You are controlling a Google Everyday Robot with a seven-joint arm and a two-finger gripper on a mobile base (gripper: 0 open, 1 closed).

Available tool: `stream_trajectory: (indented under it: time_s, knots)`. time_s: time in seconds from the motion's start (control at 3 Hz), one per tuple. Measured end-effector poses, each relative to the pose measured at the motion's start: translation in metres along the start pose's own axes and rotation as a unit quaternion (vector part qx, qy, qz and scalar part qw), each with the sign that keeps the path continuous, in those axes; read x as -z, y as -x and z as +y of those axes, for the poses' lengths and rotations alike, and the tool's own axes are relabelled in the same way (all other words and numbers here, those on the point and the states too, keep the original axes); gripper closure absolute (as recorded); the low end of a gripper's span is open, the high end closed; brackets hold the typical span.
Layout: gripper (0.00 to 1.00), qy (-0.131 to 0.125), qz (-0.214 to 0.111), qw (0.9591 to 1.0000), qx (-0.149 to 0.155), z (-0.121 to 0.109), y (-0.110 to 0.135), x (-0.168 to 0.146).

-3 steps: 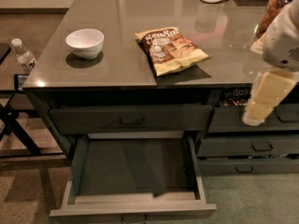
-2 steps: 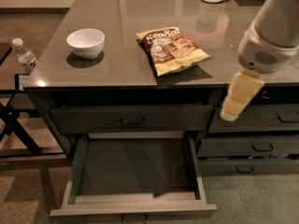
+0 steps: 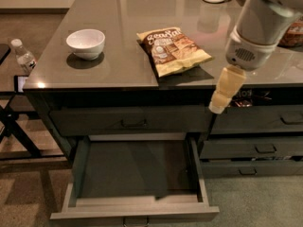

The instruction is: Place brown chip bag into middle drawer

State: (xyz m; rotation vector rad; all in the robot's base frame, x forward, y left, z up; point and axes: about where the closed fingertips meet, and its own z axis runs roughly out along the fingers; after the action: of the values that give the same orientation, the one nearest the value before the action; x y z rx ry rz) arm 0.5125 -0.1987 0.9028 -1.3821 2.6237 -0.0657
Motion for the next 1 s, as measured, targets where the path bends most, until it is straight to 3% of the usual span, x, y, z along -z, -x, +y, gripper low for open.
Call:
stream_trajectory:
  time_s: [0.33,0.67,1.0]
  knots:
    - [0.00,-0.002,-0.019,0.9996,-0.022,-0.007,0.007,0.004]
    - [0.00,-0.004,-0.021,0.9974,-0.069,-0.026,0.030,0.007]
    - [0.00,-0.021,-0.015,0.9954,-0.092,-0.041,0.059,0.015]
